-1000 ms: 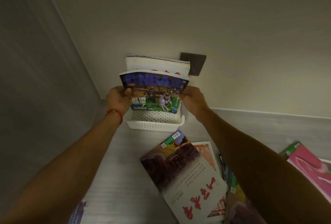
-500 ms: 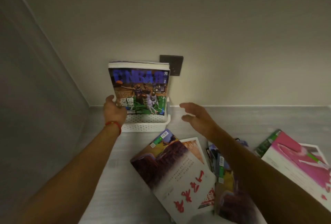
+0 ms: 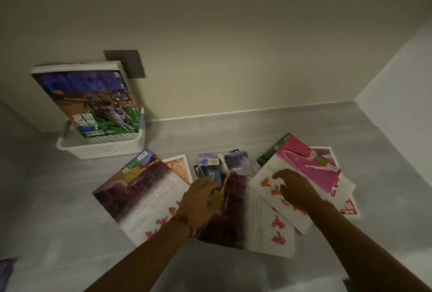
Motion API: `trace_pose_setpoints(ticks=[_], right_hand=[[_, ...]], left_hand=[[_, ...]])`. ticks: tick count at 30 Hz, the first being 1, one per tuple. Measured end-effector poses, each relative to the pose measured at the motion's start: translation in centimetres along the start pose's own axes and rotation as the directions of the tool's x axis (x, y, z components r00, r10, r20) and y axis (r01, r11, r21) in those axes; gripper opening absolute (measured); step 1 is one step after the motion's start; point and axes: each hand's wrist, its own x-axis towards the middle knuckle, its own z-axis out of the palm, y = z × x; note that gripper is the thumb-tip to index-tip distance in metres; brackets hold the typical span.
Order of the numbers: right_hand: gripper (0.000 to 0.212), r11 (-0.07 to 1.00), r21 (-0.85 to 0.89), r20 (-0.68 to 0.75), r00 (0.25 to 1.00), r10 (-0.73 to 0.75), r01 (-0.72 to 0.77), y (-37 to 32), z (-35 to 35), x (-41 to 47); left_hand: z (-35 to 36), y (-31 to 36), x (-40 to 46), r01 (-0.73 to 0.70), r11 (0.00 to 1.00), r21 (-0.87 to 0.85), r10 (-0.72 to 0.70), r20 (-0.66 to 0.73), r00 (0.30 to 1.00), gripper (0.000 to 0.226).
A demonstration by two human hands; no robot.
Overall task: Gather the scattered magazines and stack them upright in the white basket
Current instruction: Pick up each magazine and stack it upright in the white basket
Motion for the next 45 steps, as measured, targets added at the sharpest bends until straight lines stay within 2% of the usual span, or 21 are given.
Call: trace_pose_setpoints(ticks=[2, 5, 9, 12, 14, 16, 19, 24, 26, 27, 28, 30, 31, 32, 34, 36, 39, 42, 43, 45], right_hand=[[0.048, 0.987, -0.133, 0.108, 0.992, -0.07, 0.085, 2.6, -1.0, 0.7], [0.067, 0.872, -0.335, 0.249, 0.926, -0.284, 0.358, 4.6, -1.6, 2.7], [0.079, 0.784, -0.344, 0.411, 0.834, -0.369, 0.517, 4.6, -1.4, 5.7], [0.088, 0.677, -0.406, 0.463, 0.777, -0.427, 0.614, 4.0, -0.8, 7.1], [0.088, 0.618, -0.447, 0.456, 0.759, -0.465, 0.647, 4.0, -0.4, 7.9], [0.071, 0.576, -0.465, 0.423, 0.74, -0.523, 0.672, 4.0, -0.7, 8.5], [0.039, 0.605, -0.38, 0.402, 0.714, -0.573, 0.7, 4.2, -2.6, 8.7], [0.023, 0.762, -0.248, 0.394, 0.781, -0.485, 0.598, 3.6, -9.6, 7.9], [0.028, 0.857, -0.045, 0.312, 0.823, -0.476, 0.513, 3.5, -12.8, 7.5], [0.034, 0.869, 0.054, 0.242, 0.838, -0.489, 0.492, 3.5, -14.3, 7.4], [0.038, 0.861, 0.132, 0.161, 0.847, -0.507, 0.491, 3.4, -15.6, 7.4], [0.032, 0.813, 0.296, 0.029, 0.846, -0.532, 0.501, 2.8, -17.5, 7.3], [0.028, 0.774, 0.396, -0.018, 0.847, -0.532, 0.495, 2.3, -18.0, 7.2], [0.025, 0.729, 0.495, -0.059, 0.855, -0.515, 0.473, 1.6, -18.1, 7.1], [0.025, 0.627, 0.675, -0.114, 0.894, -0.433, 0.389, -0.1, -17.7, 6.7], [0.026, 0.503, 0.81, -0.123, 0.926, -0.357, 0.302, -1.8, -16.2, 6.6], [0.026, 0.362, 0.915, -0.073, 0.957, -0.279, 0.175, -5.0, -13.3, 6.6], [0.025, 0.227, 0.974, 0.045, 0.961, -0.274, 0.019, -8.9, -10.7, 5.9], [0.026, 0.218, 0.976, 0.07, 0.952, -0.297, -0.004, -10.2, -10.0, 5.6], [0.027, 0.311, 0.95, 0.069, 0.943, -0.325, 0.038, -12.9, -8.6, 5.0]], left_hand=[[2.9, 1.6, 0.6, -0.035, 0.995, 0.094, 0.029, 0.057, 0.998, 0.051], [5.7, 3.3, 0.7, 0.014, 0.98, 0.198, -0.046, 0.154, 0.987, 0.065], [7.3, 4.0, 0.2, 0.067, 0.952, 0.298, -0.144, 0.244, 0.959, 0.068], [7.4, 4.2, -0.3, 0.096, 0.948, 0.302, -0.171, 0.233, 0.957, 0.063], [7.8, 4.1, -0.6, 0.103, 0.954, 0.282, -0.171, 0.228, 0.959, 0.064], [8.0, 3.9, -0.7, 0.121, 0.959, 0.256, -0.182, 0.23, 0.956, 0.065], [8.0, 4.1, -0.9, 0.172, 0.96, 0.222, -0.22, 0.213, 0.952, 0.06], [6.9, 6.7, -0.5, 0.275, 0.961, 0.03, -0.277, 0.061, 0.959, 0.05], [5.8, 8.0, -0.2, 0.331, 0.934, -0.135, -0.324, 0.077, 0.943, 0.049], [5.1, 8.8, -0.2, 0.365, 0.885, -0.289, -0.353, 0.096, 0.931, 0.049], [4.3, 9.8, -0.1, 0.384, 0.794, -0.471, -0.379, 0.111, 0.919, 0.049], [2.8, 11.8, 0.0, 0.36, 0.562, -0.745, -0.413, 0.124, 0.902, 0.049], [2.0, 12.6, 0.1, 0.324, 0.486, -0.812, -0.408, 0.118, 0.905, 0.05], [1.3, 13.1, 0.2, 0.28, 0.451, -0.848, -0.383, 0.099, 0.918, 0.052], [-0.4, 14.1, 0.4, 0.175, 0.484, -0.858, -0.288, 0.033, 0.957, 0.05], [-2.1, 14.1, 0.4, 0.081, 0.527, -0.846, -0.278, -0.081, 0.957, 0.036], [-4.8, 11.8, -0.5, -0.015, 0.592, -0.806, -0.349, -0.273, 0.896, 0.022], [-8.1, 7.9, -2.5, 0.0, 0.678, -0.735, -0.379, -0.349, 0.857, 0.022], [-9.3, 6.6, -3.2, 0.004, 0.686, -0.728, -0.39, -0.363, 0.847, 0.022], [-11.7, 4.3, -4.6, 0.0, 0.666, -0.746, -0.421, -0.377, 0.825, 0.019]])
